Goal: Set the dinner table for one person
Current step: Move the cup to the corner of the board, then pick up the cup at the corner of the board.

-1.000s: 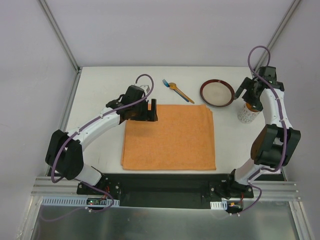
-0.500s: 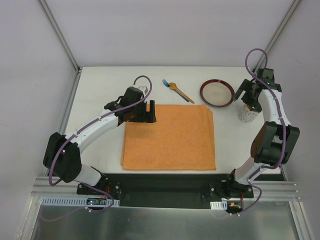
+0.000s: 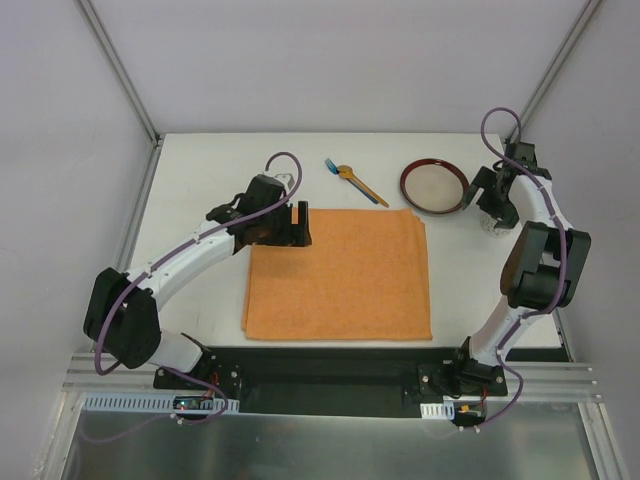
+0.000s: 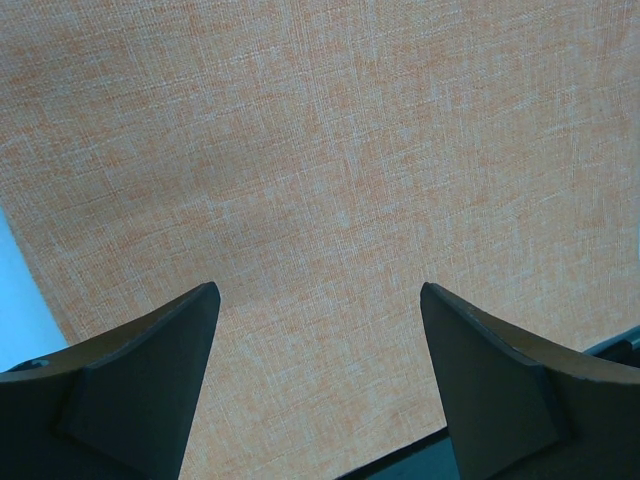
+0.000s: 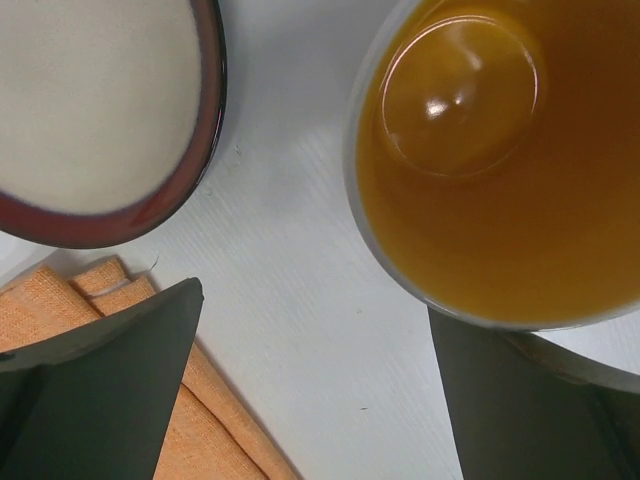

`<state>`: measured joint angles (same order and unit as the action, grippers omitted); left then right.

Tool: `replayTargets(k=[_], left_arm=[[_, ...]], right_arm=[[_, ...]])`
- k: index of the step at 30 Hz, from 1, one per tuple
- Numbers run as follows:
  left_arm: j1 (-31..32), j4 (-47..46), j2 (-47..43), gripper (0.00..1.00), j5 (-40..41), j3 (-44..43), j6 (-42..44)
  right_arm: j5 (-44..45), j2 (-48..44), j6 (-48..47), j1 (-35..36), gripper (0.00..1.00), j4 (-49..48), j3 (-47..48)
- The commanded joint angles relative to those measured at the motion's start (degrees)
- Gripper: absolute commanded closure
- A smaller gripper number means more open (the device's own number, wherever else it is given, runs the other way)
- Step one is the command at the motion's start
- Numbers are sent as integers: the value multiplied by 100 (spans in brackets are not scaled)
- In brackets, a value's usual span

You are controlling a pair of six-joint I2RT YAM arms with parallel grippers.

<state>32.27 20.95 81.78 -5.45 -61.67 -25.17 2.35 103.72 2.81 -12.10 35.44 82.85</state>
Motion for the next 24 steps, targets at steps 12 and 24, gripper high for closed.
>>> replayTargets(k=[12,24], left_arm=[[34,348,-13,18,-307,-433,152],[25,779,-285,18,404,-338,759]], right_arm=[[-464,-554,440,155,3,-134,240],[800,-1608,274,217,2,-450,100]])
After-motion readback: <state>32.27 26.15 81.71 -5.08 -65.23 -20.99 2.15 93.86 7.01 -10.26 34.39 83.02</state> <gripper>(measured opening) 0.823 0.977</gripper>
